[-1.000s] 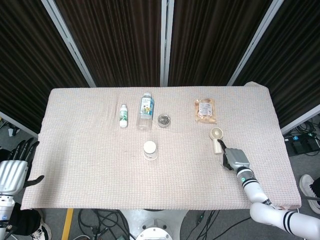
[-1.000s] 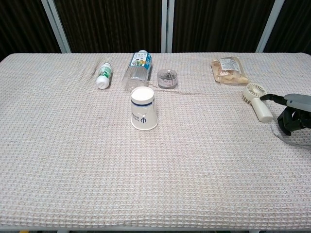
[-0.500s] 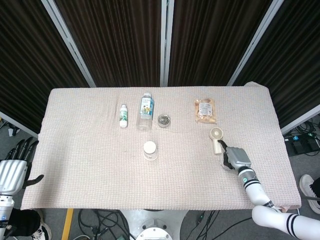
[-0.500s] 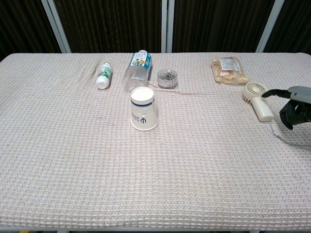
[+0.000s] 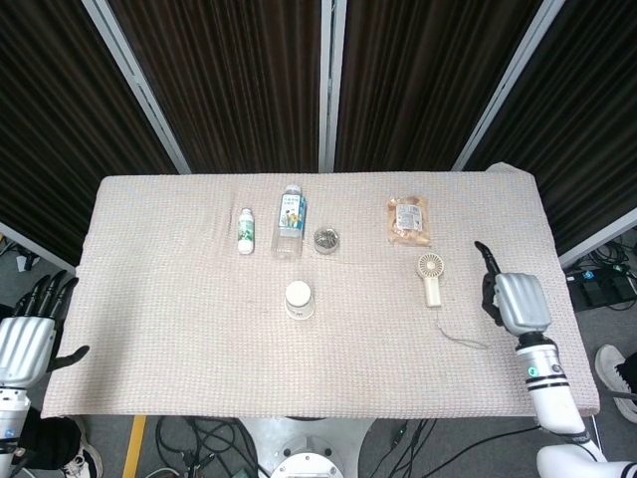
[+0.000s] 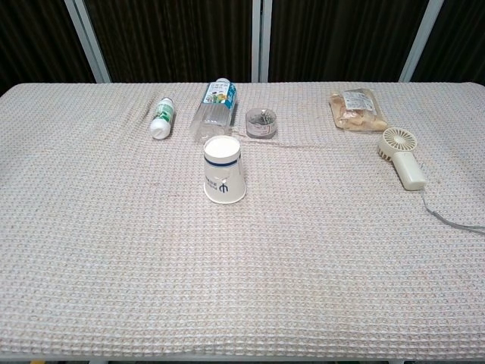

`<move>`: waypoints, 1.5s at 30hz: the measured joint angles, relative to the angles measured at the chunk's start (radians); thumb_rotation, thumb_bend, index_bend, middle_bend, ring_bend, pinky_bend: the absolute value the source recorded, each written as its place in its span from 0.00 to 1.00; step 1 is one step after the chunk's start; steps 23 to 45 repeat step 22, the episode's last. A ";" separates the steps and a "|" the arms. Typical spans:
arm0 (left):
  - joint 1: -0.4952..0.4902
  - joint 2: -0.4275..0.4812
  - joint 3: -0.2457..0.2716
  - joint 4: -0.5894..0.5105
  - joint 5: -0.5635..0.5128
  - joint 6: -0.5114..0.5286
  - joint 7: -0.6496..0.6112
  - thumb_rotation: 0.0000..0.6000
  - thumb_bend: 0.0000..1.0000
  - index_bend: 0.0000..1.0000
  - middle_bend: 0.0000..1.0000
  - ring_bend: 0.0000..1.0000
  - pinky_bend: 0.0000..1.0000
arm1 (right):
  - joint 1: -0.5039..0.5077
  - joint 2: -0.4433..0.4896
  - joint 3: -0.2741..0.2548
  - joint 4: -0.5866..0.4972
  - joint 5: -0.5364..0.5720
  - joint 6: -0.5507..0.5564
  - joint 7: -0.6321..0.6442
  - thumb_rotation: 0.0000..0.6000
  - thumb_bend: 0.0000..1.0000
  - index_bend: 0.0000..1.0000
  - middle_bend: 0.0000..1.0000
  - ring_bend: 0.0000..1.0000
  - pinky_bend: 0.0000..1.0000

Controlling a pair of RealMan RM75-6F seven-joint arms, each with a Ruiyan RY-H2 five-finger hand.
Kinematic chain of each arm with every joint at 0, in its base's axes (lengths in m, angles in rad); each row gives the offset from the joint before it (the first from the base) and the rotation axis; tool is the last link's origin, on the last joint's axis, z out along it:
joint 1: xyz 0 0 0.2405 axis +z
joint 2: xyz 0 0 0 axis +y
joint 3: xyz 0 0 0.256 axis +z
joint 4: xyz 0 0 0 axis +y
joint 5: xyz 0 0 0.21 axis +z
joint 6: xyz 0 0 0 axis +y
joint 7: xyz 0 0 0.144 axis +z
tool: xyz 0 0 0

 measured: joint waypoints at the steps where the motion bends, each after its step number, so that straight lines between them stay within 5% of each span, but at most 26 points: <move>1: 0.000 0.000 -0.001 -0.001 0.002 0.003 0.001 1.00 0.03 0.06 0.00 0.00 0.20 | -0.025 0.002 -0.005 0.013 -0.041 0.061 0.010 1.00 0.89 0.03 0.76 0.70 0.73; 5: 0.000 0.001 -0.005 -0.002 0.007 0.012 0.004 1.00 0.03 0.06 0.00 0.00 0.20 | -0.131 0.015 -0.038 0.100 -0.171 0.241 0.057 1.00 0.19 0.00 0.12 0.07 0.13; 7: 0.001 0.001 -0.008 -0.002 0.010 0.020 0.005 1.00 0.03 0.06 0.00 0.00 0.20 | -0.181 0.034 -0.055 0.142 -0.196 0.283 0.063 1.00 0.09 0.00 0.02 0.00 0.01; 21: 0.019 -0.016 0.005 0.012 0.014 0.034 -0.018 1.00 0.02 0.06 0.00 0.00 0.20 | -0.331 0.122 -0.105 0.155 -0.187 0.296 0.084 1.00 0.04 0.00 0.00 0.00 0.00; 45: 0.020 -0.020 0.006 0.014 0.014 0.034 -0.018 1.00 0.02 0.06 0.00 0.00 0.20 | -0.333 0.124 -0.104 0.153 -0.189 0.298 0.084 1.00 0.04 0.00 0.00 0.00 0.00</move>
